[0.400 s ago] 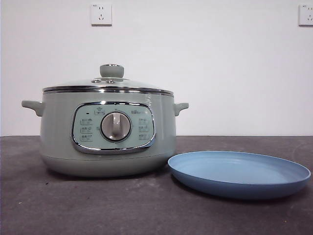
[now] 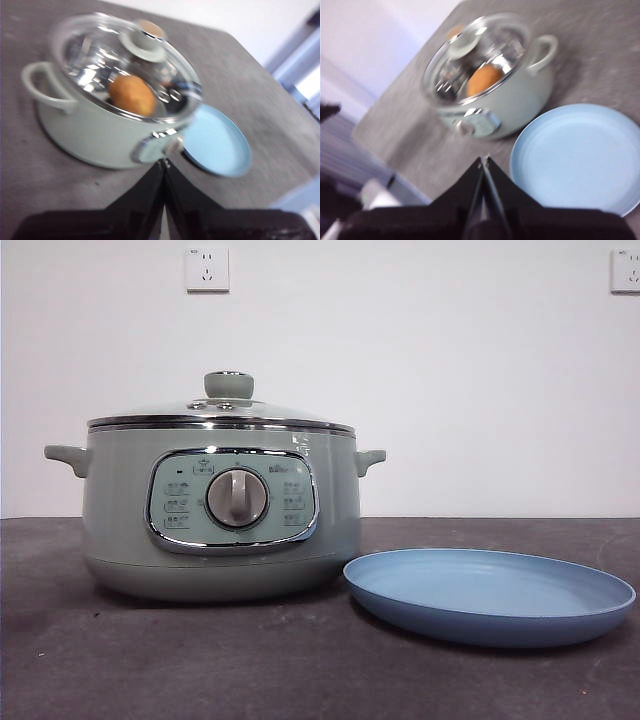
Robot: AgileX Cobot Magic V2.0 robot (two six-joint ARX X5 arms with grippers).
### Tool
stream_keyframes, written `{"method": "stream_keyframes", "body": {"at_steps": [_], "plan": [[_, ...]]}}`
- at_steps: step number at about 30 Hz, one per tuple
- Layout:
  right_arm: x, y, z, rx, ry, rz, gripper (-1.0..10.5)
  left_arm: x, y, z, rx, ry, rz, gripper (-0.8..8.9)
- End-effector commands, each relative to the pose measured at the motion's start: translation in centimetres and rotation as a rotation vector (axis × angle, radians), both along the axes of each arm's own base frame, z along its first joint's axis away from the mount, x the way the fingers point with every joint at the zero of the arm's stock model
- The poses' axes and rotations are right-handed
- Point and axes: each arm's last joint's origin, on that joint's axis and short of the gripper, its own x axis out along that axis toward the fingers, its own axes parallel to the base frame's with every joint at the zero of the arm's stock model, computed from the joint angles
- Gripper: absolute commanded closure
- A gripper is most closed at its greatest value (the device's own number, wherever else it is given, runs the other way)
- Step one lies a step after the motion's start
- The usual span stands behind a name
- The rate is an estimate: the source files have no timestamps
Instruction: Take the potato out from the steamer,put the potato on the plate,close the lid
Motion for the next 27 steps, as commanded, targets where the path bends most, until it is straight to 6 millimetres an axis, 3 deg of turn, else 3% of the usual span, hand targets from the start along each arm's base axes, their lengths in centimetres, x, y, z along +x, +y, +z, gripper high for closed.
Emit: {"method": "stream_keyframes", "body": {"at_steps": [1,8,11,12,15,16,18,27], "plan": [[0.1,0.3,1.1,-0.099,-0.030,0.106,9.6,-0.1,-0.1,1.0,0.060,-0.041,-0.084,8.22],[0.3,1.1,1.5,-0.131,0.049,0.198,9.6,-0.5,-0.2,2.6,0.080,-0.033,-0.134,8.21],[0.3,1.2,1.5,-0.131,0.051,0.209,9.2,-0.4,-0.2,2.7,0.077,-0.038,-0.131,7.71],[0.3,1.2,1.5,-0.131,0.051,0.209,8.8,-0.4,-0.2,2.7,0.075,-0.037,-0.131,6.84],[0.3,1.2,1.5,-0.128,0.060,0.199,5.1,-0.4,-0.2,2.7,0.075,-0.038,-0.130,1.83],[0.3,1.2,1.5,-0.126,0.071,0.186,3.8,-0.4,-0.2,2.7,0.075,-0.043,-0.129,0.91],[0.3,1.2,1.5,-0.119,0.084,0.176,2.6,-0.3,-0.2,2.8,0.076,-0.050,-0.129,0.86],[0.3,1.2,1.5,-0.117,0.085,0.176,2.6,1.2,0.0,3.9,0.083,-0.081,-0.086,0.86]]}}
